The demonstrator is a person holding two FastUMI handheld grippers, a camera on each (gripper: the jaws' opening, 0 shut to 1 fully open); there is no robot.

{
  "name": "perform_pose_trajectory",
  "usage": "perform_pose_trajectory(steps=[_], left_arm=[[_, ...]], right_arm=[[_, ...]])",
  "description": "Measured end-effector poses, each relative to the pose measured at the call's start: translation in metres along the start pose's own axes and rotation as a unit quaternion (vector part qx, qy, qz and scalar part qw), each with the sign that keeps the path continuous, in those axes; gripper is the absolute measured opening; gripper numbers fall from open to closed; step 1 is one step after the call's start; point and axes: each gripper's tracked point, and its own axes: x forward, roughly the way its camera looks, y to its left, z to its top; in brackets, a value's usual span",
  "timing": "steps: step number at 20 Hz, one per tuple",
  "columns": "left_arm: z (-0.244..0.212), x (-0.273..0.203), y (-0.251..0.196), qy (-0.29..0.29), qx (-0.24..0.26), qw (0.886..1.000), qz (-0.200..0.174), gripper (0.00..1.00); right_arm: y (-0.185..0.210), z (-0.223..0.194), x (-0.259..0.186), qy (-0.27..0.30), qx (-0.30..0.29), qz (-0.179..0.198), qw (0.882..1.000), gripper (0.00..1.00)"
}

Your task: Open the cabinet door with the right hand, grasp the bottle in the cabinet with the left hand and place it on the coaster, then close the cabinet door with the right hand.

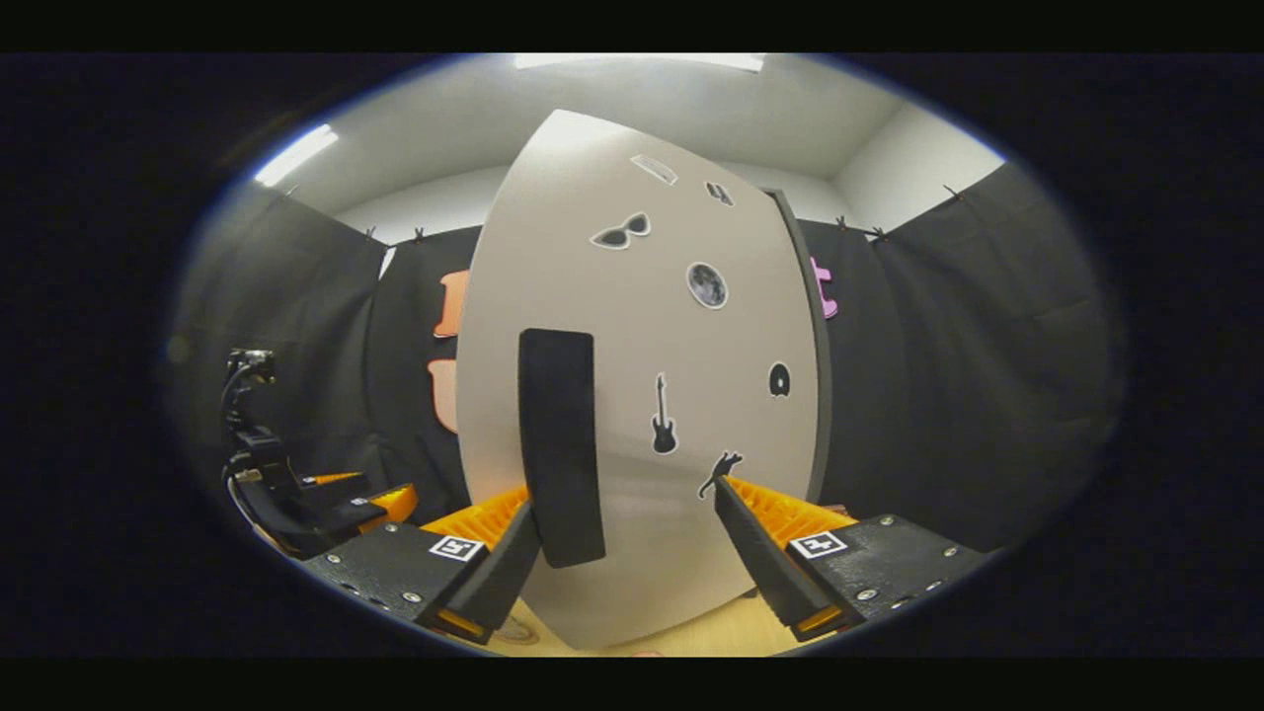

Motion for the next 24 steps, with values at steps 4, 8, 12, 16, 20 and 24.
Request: perform_pose_trajectory(steps=[4,8,12,16,20,24], left_arm=[[-0.006,0.014,0.018,0.003,-0.008,1.000,0.002,0.94],[-0.014,0.032,0.033,0.007,-0.011,1.000,-0.008,0.94],[-0.014,0.044,0.040,0.004,0.003,1.000,-0.021,0.94],[-0.013,0.048,0.039,0.003,-0.003,0.999,-0.039,0.94],[-0.015,0.049,0.036,0.006,-0.007,0.999,-0.054,0.94],[-0.015,0.048,0.033,0.007,-0.007,0.998,-0.062,0.94]], right_arm=[[0.014,-0.003,0.015,0.002,-0.007,-0.014,1.000,0.93],[0.028,-0.005,0.027,-0.001,0.004,-0.019,1.000,0.96],[0.036,-0.011,0.049,0.011,0.042,-0.008,0.999,0.96],[0.044,-0.013,0.067,0.011,0.036,-0.004,0.999,0.97],[0.049,-0.016,0.083,0.013,0.037,-0.003,0.999,0.97],[0.053,-0.017,0.090,0.013,0.047,-0.003,0.999,0.96]])
